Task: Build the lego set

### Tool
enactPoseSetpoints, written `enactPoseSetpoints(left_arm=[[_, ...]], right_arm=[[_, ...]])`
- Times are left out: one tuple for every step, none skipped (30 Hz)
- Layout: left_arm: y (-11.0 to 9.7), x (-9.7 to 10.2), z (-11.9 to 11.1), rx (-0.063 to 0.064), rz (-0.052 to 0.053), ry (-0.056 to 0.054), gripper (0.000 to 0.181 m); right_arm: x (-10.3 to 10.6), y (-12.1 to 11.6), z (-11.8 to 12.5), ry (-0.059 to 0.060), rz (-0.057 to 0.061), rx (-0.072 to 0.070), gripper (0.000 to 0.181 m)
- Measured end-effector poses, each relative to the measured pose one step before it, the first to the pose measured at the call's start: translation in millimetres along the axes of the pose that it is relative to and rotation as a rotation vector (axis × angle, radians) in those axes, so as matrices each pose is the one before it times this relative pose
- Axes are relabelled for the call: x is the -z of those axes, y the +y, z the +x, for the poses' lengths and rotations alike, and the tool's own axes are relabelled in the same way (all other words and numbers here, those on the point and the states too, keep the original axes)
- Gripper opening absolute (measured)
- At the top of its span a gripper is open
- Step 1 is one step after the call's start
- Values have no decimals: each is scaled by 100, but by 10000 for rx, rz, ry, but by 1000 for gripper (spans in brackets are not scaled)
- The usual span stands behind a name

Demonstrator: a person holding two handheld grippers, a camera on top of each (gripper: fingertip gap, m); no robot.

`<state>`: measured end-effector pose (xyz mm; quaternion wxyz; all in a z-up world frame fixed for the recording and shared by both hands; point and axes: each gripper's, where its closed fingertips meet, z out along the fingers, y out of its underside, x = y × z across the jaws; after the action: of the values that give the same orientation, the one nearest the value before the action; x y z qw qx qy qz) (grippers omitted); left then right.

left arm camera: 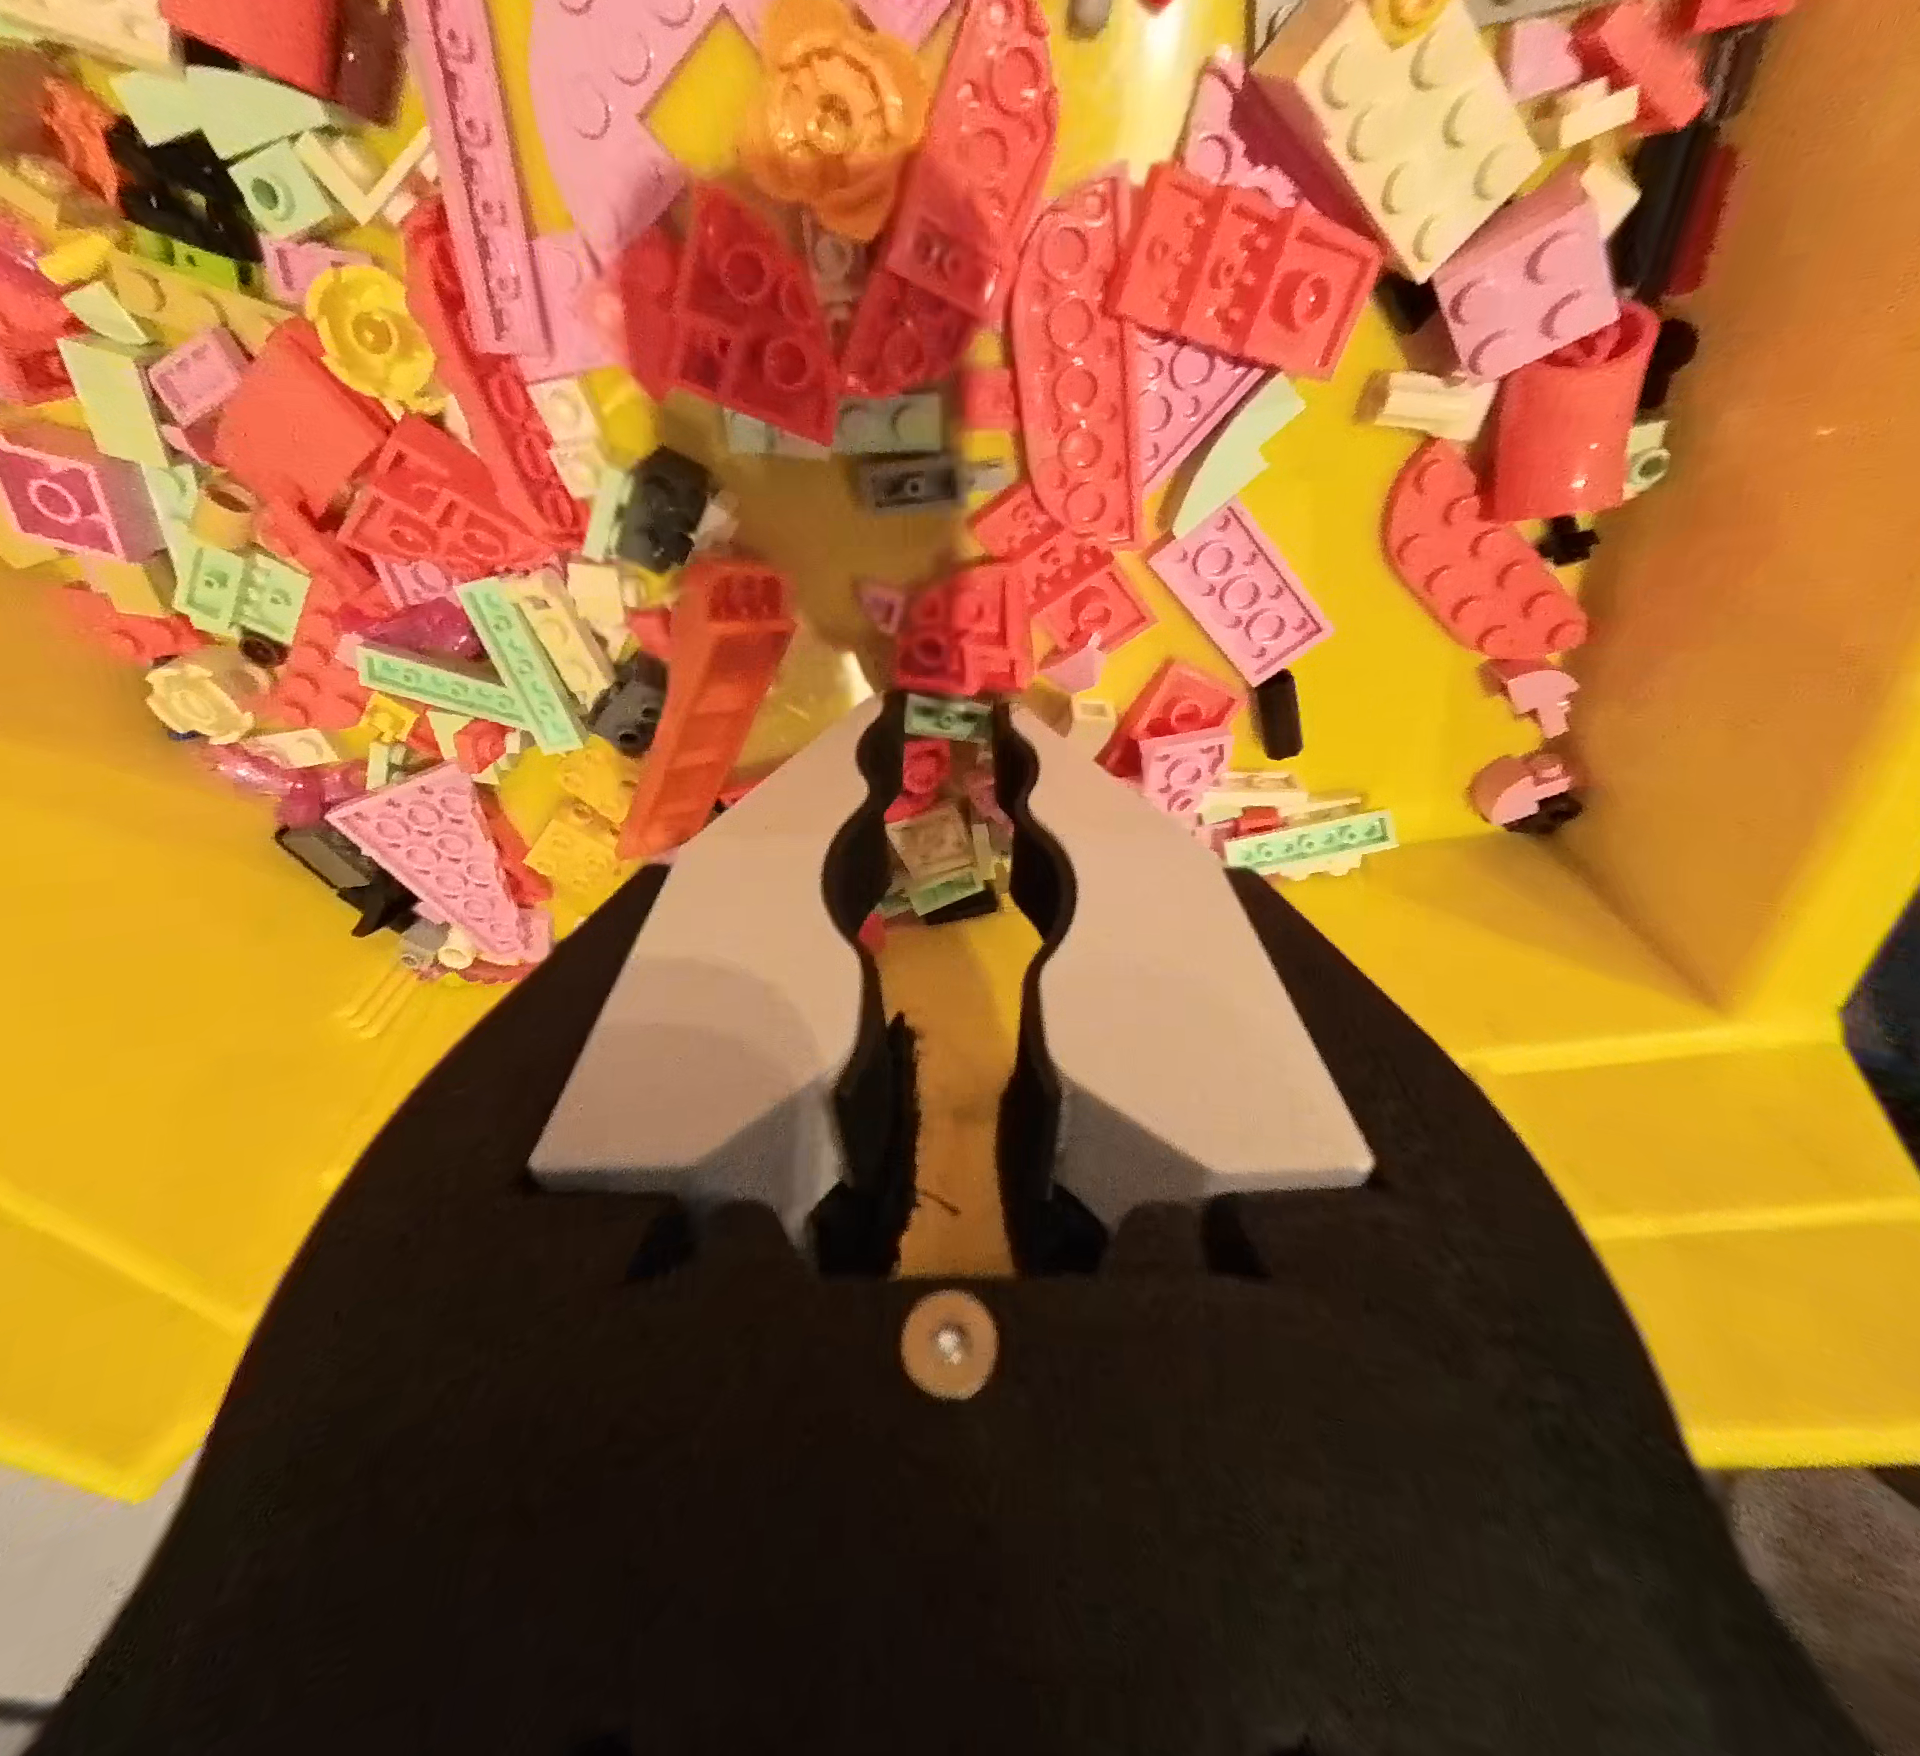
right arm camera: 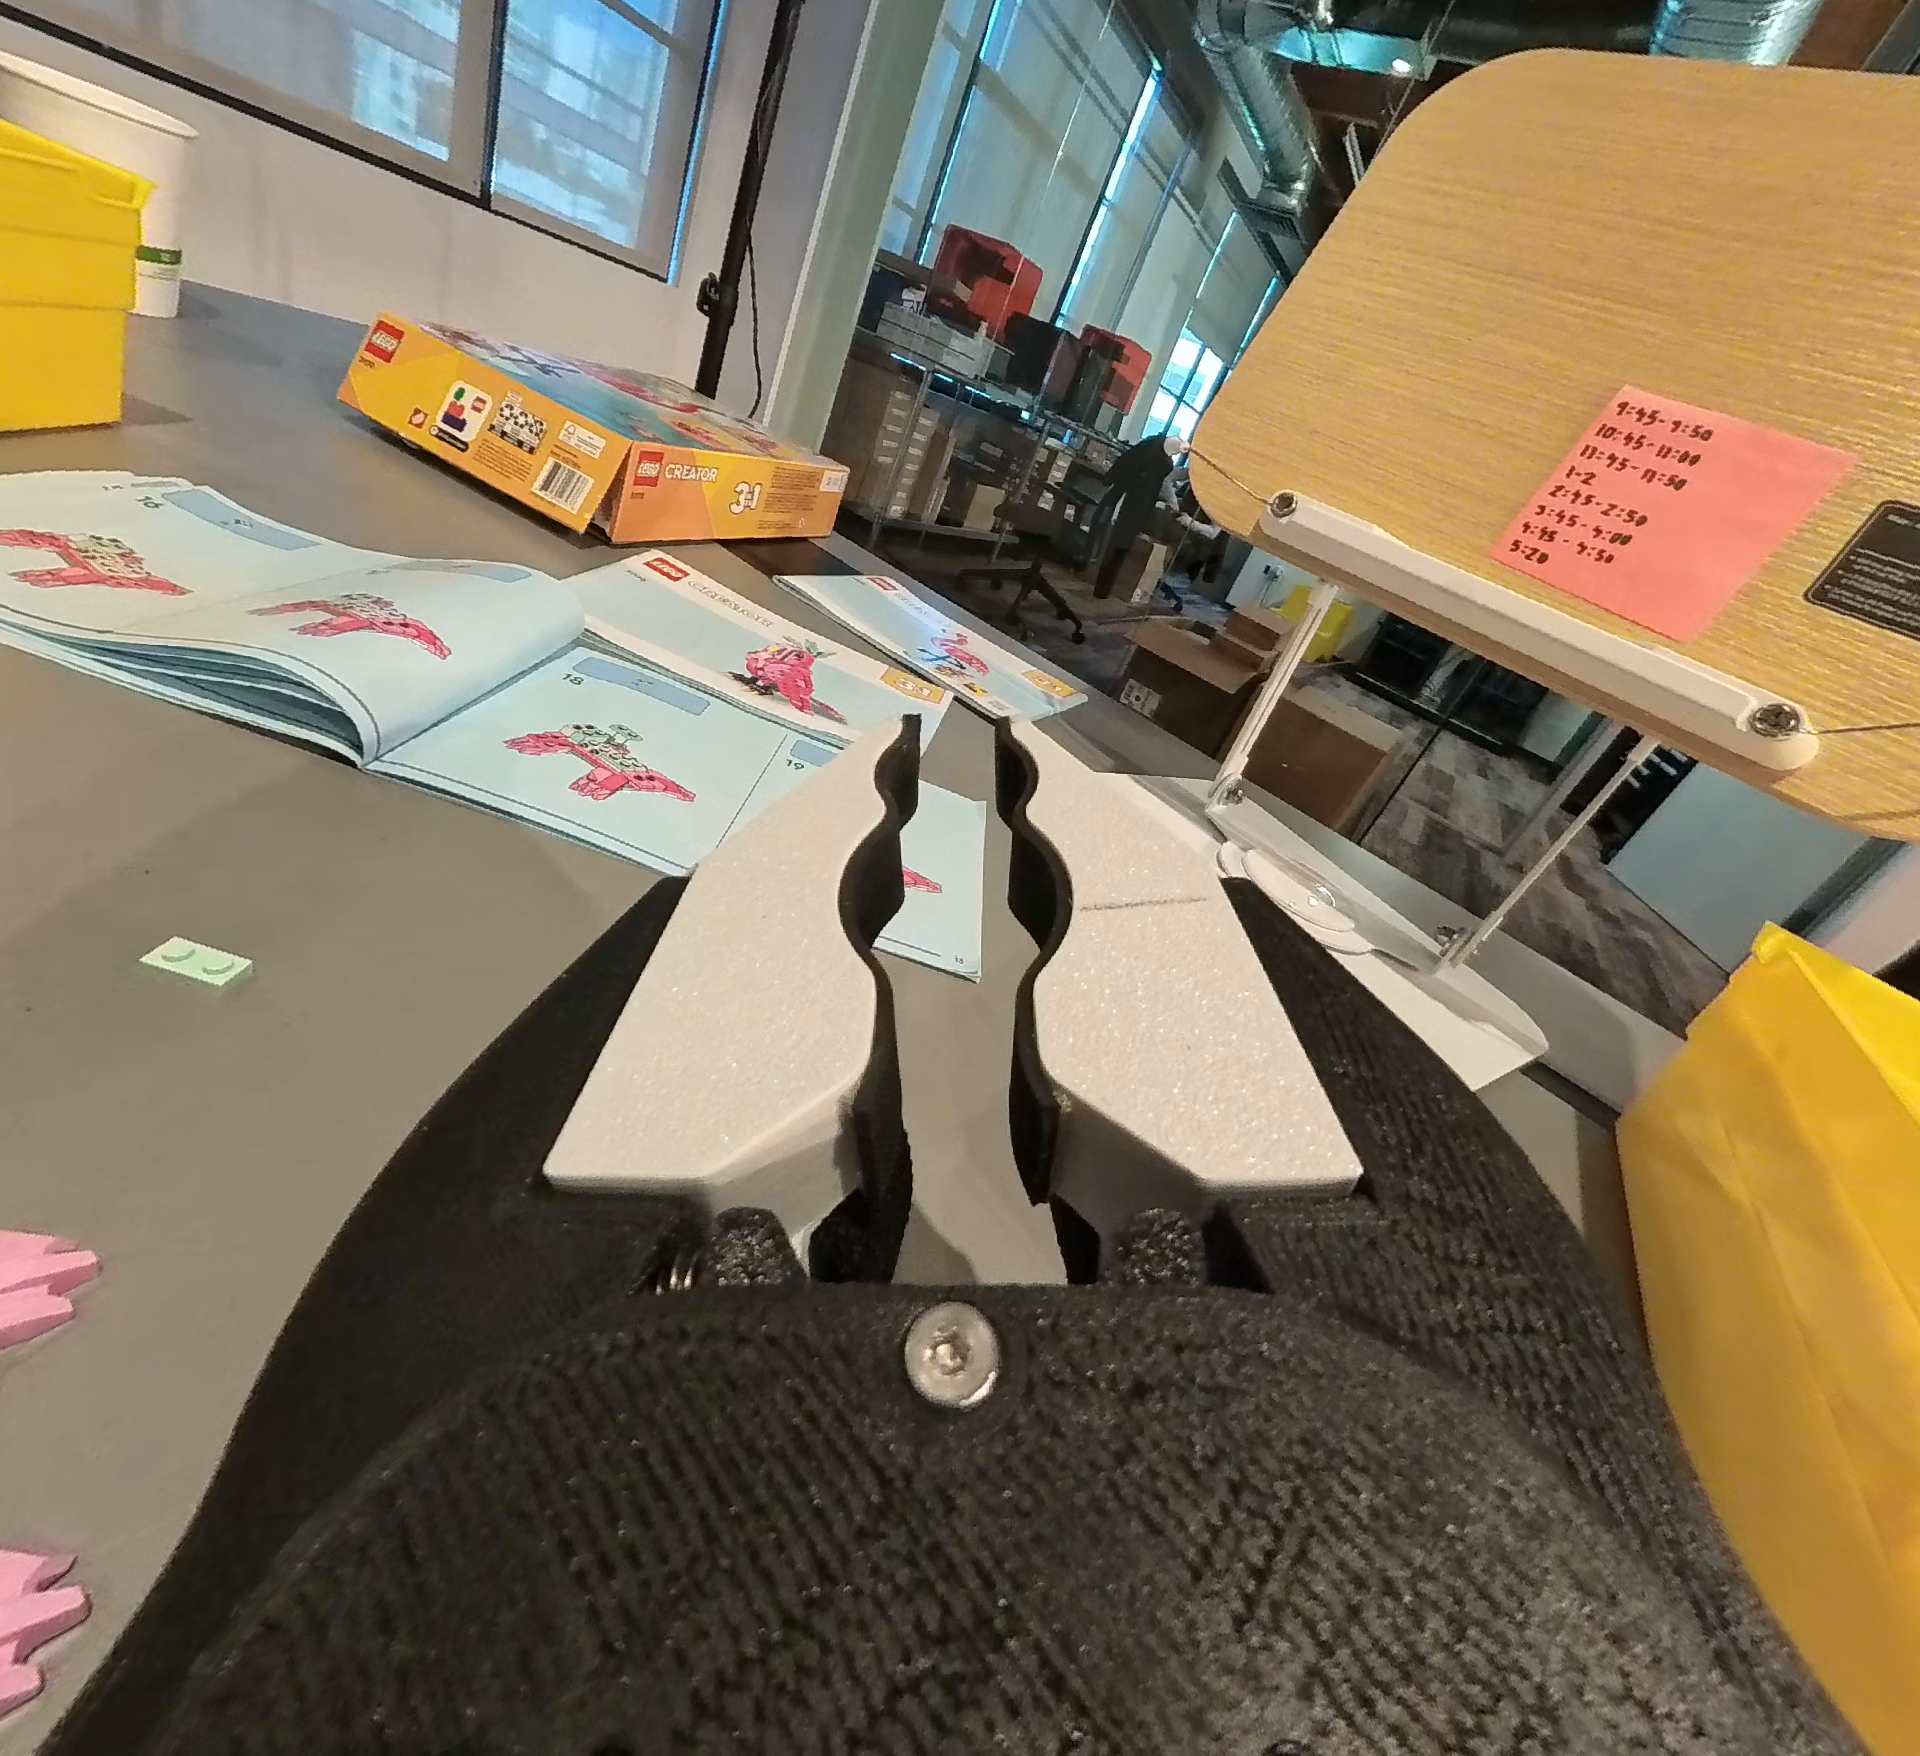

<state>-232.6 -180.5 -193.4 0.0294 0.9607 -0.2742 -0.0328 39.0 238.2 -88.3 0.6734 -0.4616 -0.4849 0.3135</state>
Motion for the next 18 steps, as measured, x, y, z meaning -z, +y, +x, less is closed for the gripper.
enactPoseSetpoints(left_arm=[[16,-9,-27,-149,-40,-201,16],[-39,15,-15,-97,21,-144,16],[-87,32,-100,-39,89,-182,15],[-78,72,-196,-81,115,-254,15],[-50,160,-193,-105,110,-285,16],[-89,347,-475,-7,123,-463,16],[-197,598,-685,37,193,-598,16],[-314,846,-855,101,252,-698,16],[-523,1141,-1103,159,334,-845,16],[-768,1372,-1306,170,416,-967,16],[-1075,1571,-1210,190,493,-844,16],[-1592,1769,-1145,283,642,-760,16],[-2407,1888,-1150,480,958,-721,16],[-3182,1799,-778,692,1235,-496,16],[-3632,1446,174,651,1352,-53,15],[-3626,940,742,465,1329,52,15],[-3328,405,958,265,1182,-61,16],[-2909,-144,1167,120,989,-116,16]], right_arm=[[2,-11,8,-1,4,-9,12],[-2,-4,-5,-3,3,-1,12],[3,-5,-7,-2,1,7,12],[1,-18,-9,0,7,11,12],[7,-35,-18,-3,17,12,12],[-1,-22,-25,-10,10,9,12],[2,-16,-25,-10,6,9,12],[-4,-28,-16,-3,14,8,12],[15,-53,-10,-6,26,2,12],[9,-66,-34,-18,36,-7,12],[0,-74,-62,-40,43,-16,12],[-45,-73,-122,-66,47,-7,12],[-100,-50,-148,-91,36,6,12],[-133,-50,-207,-117,33,4,12],[-152,-65,-210,-123,40,-3,12],[-141,-72,-217,-118,46,0,12],[-73,-84,-197,-100,44,18,12],[4,-117,-119,-52,52,35,13]])
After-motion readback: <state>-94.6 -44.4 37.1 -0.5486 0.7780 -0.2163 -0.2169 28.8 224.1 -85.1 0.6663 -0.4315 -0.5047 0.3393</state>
